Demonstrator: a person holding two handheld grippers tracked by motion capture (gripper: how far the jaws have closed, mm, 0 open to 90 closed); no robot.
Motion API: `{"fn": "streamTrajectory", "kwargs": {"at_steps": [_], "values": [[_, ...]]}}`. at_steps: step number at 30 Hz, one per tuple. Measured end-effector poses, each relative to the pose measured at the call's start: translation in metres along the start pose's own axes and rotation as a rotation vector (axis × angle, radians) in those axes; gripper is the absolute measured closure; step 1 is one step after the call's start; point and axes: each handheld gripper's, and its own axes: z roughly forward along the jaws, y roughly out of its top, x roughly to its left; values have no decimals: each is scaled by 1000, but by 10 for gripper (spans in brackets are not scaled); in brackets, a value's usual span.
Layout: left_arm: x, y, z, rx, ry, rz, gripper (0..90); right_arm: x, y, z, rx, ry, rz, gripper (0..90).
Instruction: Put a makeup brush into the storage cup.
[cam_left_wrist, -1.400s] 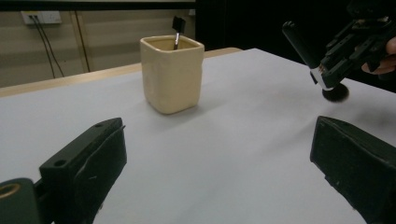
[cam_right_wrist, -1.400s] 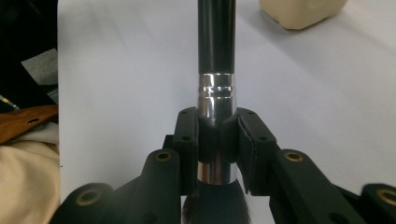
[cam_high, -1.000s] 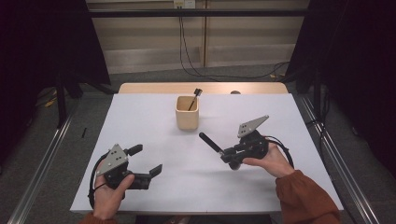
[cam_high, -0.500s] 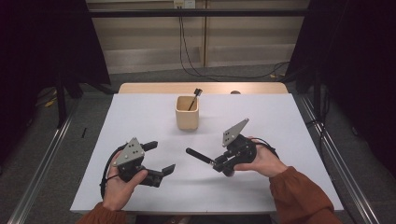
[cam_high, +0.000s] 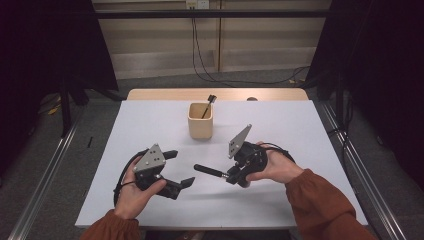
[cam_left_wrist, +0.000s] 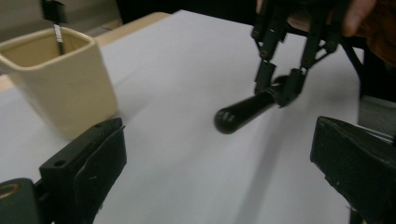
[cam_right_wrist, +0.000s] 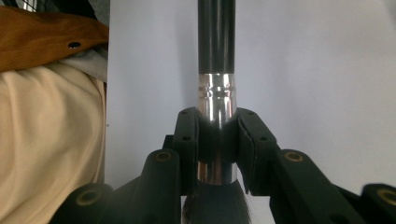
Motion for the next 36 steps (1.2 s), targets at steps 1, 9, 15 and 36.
{"fn": "streamTrajectory", "kwargs": {"at_steps": [1, 9, 15, 36], "values": [[-1, 1, 2, 13, -6, 9, 37, -1, 1, 0, 11, -2, -12, 715], [-2, 6, 8, 67, -7, 28, 37, 0, 8, 3, 95, 6, -20, 715], [-1, 11, 11, 109, -26, 46, 37, 1, 12, 4, 140, -6, -45, 715], [-8, 25, 35, 328, -101, 83, 41, 1, 24, 12, 268, -8, -120, 715]]}}
